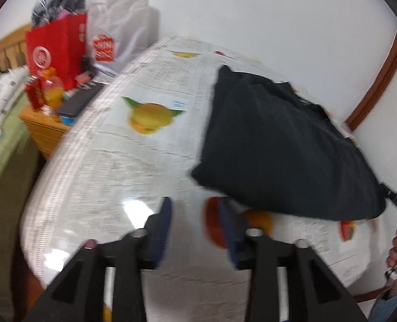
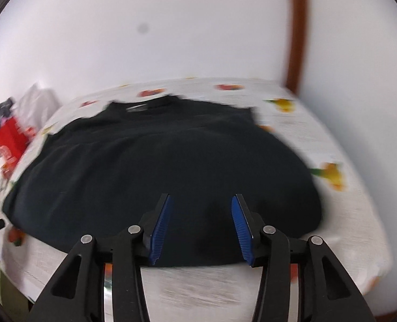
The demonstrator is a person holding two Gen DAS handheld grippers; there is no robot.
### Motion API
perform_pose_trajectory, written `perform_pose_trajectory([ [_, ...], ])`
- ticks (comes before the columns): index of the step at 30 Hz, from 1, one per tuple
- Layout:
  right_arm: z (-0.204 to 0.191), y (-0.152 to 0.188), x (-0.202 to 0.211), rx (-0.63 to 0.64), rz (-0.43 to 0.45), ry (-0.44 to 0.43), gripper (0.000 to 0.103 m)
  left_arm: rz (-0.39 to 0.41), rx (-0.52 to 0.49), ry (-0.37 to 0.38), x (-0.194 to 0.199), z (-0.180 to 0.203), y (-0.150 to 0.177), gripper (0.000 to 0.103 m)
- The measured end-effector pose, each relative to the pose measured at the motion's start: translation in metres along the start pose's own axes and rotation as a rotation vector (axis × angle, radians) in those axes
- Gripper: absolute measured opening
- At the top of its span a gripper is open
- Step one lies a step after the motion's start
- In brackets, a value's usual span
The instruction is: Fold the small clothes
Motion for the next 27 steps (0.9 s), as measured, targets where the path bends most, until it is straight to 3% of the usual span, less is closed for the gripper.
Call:
perform_pose_trajectory([
  [3, -0.053, 0.021, -0.027, 0.041, -0.057, -0.062, 0.047, 0.000, -0.032, -0.078, 0.005, -0.018, 0.004, 0.051],
  [6, -0.102, 0.052, -0.043, 0.105, -0.110, -0.082, 0.047, -0.017, -0.040, -0.108, 0.004, -0.032, 0.007, 0.052],
  [8, -0.126, 0.070, -0.039, 0.146, -0.092, -0.081, 0.047, -0.023, -0.041, -0.133, 0.004, -0.040, 0.008, 0.052],
  [14, -0.195, 0.115, -0.006, 0.364, -0.105, -0.201, 0.051, -0.031, -0.073, -0.193, 0.001, -0.057, 0.008, 0.052],
  [17, -0.225, 0.137, 0.002, 0.486, -0.095, -0.218, 0.063, -0.026, -0.064, -0.196, -0.005, -0.066, 0.003, 0.052],
  [24, -0.271, 0.170, -0.013, 0.668, -0.091, -0.176, 0.064, -0.024, -0.102, -0.161, -0.025, -0.070, -0.013, 0.052],
  [27, -0.292, 0.177, -0.021, 0.739, -0.044, -0.138, 0.064, -0.029, -0.115, -0.143, -0.029, -0.072, -0.018, 0.053],
])
Point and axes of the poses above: each gripper's, at about its wrist camera, not at the fingertips, and x roughly against the way its jaws point, z to its right, y to its underside, the point moved 5 cm from there along -x, roughly the way its jaws point, and after that the axes turned 15 degrees about -x, right-handed, at the moved point
